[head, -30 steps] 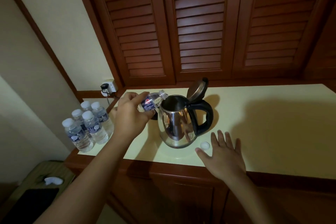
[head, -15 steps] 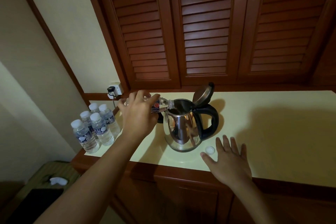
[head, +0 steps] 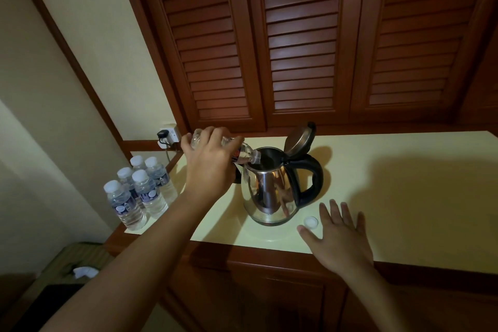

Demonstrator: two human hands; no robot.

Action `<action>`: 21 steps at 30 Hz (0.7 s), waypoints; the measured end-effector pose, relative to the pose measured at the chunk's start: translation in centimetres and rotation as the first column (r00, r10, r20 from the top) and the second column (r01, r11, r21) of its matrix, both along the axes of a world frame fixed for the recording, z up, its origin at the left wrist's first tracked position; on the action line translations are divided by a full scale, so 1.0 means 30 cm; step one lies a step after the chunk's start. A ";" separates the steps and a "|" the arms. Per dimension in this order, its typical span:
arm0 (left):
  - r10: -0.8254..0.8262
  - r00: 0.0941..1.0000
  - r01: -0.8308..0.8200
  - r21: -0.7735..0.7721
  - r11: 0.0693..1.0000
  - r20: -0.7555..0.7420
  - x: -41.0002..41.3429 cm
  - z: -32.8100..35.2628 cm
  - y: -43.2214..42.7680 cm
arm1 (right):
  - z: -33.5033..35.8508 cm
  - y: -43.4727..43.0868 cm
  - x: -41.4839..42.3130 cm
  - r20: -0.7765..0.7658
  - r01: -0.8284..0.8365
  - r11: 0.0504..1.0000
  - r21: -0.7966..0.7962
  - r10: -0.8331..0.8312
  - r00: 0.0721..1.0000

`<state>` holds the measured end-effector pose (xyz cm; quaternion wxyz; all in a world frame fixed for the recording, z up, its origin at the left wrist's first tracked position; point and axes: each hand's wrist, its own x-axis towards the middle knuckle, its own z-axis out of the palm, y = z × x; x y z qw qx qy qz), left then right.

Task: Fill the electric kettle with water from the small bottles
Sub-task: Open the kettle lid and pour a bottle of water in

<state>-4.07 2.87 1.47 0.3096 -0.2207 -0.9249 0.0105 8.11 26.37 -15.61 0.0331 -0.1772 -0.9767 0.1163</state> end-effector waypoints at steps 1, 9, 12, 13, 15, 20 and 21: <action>-0.001 1.000 0.001 -0.008 1.000 -0.004 -0.001 0.001 0.002 | -0.001 0.001 0.000 -0.002 0.001 1.000 0.000 -0.001 1.000; -0.067 0.995 0.063 -0.059 0.996 -0.068 -0.004 0.002 0.021 | 0.001 0.001 0.001 -0.023 -0.001 1.000 -0.020 0.000 1.000; -0.087 0.994 0.078 -0.129 0.989 -0.064 -0.003 0.014 0.029 | 0.002 0.003 0.005 -0.055 -0.013 0.999 -0.038 0.010 0.998; -0.099 0.993 0.088 -0.152 0.984 -0.060 -0.001 0.019 0.032 | 0.003 0.003 0.007 -0.066 -0.022 0.999 -0.043 0.019 0.998; -0.131 0.990 0.117 -0.198 0.973 -0.058 0.001 0.029 0.036 | 0.004 0.004 0.011 -0.082 -0.046 0.998 -0.050 0.042 0.996; -0.180 0.981 0.148 -0.300 0.942 -0.079 0.005 0.060 0.042 | 0.004 0.006 0.016 -0.110 -0.071 0.995 -0.069 0.063 0.992; -0.185 0.979 0.150 -0.316 0.937 -0.081 0.004 0.065 0.042 | 0.004 0.007 0.017 -0.114 -0.075 0.995 -0.072 0.066 0.991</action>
